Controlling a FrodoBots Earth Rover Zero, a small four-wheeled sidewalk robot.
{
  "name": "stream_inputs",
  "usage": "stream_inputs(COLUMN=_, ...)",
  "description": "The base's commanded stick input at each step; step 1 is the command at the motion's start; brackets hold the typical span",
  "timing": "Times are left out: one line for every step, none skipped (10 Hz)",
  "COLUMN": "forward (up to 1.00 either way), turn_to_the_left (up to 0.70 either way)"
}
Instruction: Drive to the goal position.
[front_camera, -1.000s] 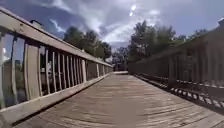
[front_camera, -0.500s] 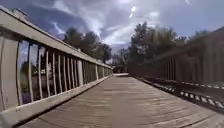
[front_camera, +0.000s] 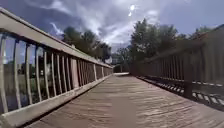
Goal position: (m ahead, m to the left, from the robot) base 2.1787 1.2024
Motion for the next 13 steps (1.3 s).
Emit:
stream_inputs(forward=0.70, turn_to_the_left=0.00)
stream_inputs(forward=0.70, turn_to_the_left=0.00)
stream_inputs(forward=0.70, turn_to_the_left=0.00)
stream_inputs(forward=0.70, turn_to_the_left=0.00)
stream_inputs(forward=0.70, turn_to_the_left=0.00)
stream_inputs(forward=0.70, turn_to_the_left=0.00)
stream_inputs(forward=0.70, turn_to_the_left=0.00)
stream_inputs(forward=0.70, turn_to_the_left=0.00)
stream_inputs(forward=0.70, turn_to_the_left=0.00)
stream_inputs(forward=0.70, turn_to_the_left=0.00)
stream_inputs(forward=0.70, turn_to_the_left=-0.22)
stream_inputs(forward=0.70, turn_to_the_left=-0.35)
stream_inputs(forward=0.70, turn_to_the_left=-0.21)
